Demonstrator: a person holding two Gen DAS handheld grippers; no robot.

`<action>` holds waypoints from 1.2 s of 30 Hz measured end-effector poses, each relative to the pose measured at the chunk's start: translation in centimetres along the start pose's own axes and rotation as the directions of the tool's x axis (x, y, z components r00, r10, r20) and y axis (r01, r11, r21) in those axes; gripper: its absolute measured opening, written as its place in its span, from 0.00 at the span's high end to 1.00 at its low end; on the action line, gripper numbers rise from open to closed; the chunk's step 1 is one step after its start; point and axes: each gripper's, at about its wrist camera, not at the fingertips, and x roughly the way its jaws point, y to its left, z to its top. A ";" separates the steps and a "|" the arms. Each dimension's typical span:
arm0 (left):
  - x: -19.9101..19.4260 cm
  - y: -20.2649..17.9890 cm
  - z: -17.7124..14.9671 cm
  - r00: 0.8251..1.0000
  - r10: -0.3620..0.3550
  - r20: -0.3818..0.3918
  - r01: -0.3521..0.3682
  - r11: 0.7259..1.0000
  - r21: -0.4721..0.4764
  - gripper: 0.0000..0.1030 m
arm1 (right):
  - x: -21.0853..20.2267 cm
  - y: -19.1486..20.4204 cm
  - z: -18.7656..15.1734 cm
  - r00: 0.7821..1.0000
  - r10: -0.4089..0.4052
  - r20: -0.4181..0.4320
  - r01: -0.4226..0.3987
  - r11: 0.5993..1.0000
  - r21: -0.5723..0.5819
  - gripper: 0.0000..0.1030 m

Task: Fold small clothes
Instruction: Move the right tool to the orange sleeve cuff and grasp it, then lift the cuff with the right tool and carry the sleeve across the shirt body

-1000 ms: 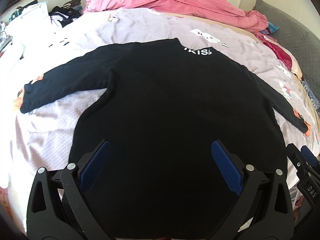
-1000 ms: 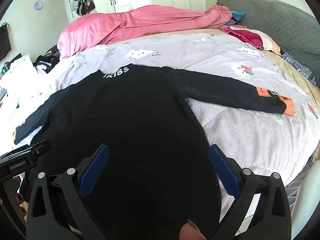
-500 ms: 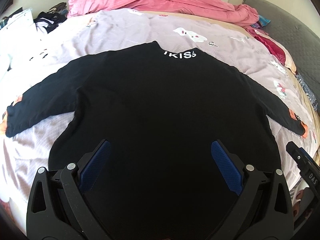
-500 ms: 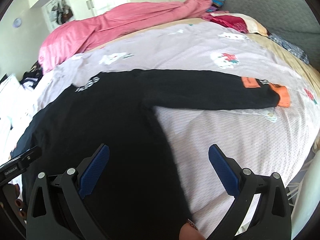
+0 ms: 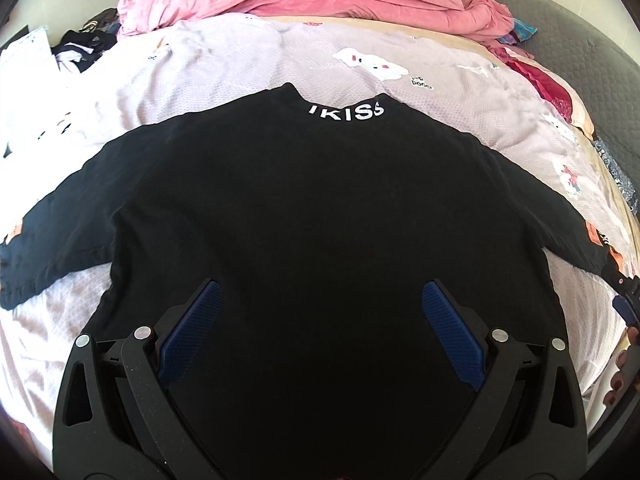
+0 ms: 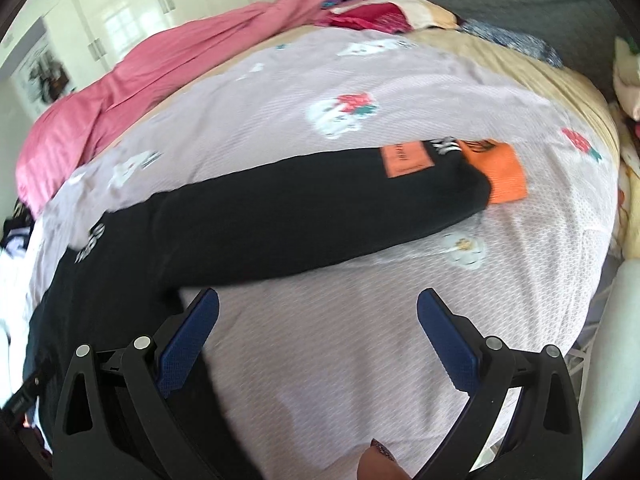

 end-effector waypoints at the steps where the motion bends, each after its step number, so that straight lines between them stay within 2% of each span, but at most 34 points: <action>1: 0.2 0.0 0.2 1.000 -0.002 -0.002 0.002 1.000 0.000 0.08 | 0.3 -0.6 0.3 1.000 -0.012 0.000 0.012 1.000 0.015 0.04; 7: 1.5 -0.5 1.6 1.000 -0.020 -0.007 0.020 1.000 0.016 0.08 | 1.7 -3.2 1.6 0.999 -0.052 -0.011 0.052 0.995 0.083 0.04; 15: 2.9 -0.5 2.7 1.000 -0.009 -0.021 0.009 1.000 0.013 0.08 | 4.2 -7.0 3.2 0.998 -0.049 -0.028 0.054 0.974 0.219 0.04; 24: 3.5 -0.2 2.8 0.999 -0.013 -0.032 0.014 1.000 0.010 0.08 | 6.0 -9.9 5.7 0.996 -0.061 0.063 0.040 0.956 0.290 0.07; 26: 3.5 -0.1 3.0 0.999 -0.010 -0.031 0.010 1.000 0.010 0.08 | 6.1 -10.2 6.3 0.995 -0.061 0.084 0.033 0.955 0.295 0.16; 28: 3.6 0.0 3.2 1.000 -0.009 -0.029 0.009 1.000 0.009 0.08 | 6.3 -10.6 6.6 0.993 -0.072 0.093 0.040 0.949 0.313 0.30; 29: 3.7 0.0 3.3 1.000 -0.009 -0.028 0.010 1.000 0.007 0.08 | 6.4 -10.9 6.8 0.993 -0.064 0.099 0.029 0.946 0.324 0.34; 31: 3.8 0.1 3.7 1.000 -0.013 -0.028 0.013 1.000 0.002 0.08 | 6.4 -10.9 6.9 0.991 -0.074 0.109 0.034 0.944 0.328 0.48; 32: 3.8 0.1 3.9 1.000 -0.013 -0.026 0.014 1.000 0.003 0.08 | 6.4 -10.9 7.0 0.990 -0.075 0.116 0.035 0.947 0.319 0.51; 34: 3.8 0.2 4.4 1.000 -0.006 -0.020 0.006 1.000 0.007 0.08 | 6.1 -10.5 7.1 0.987 -0.078 0.139 0.034 0.955 0.294 0.69; 36: 3.8 0.3 4.9 1.000 -0.004 -0.016 0.004 1.000 0.003 0.08 | 5.6 -10.0 7.1 0.983 -0.065 0.171 0.016 0.962 0.272 0.79</action>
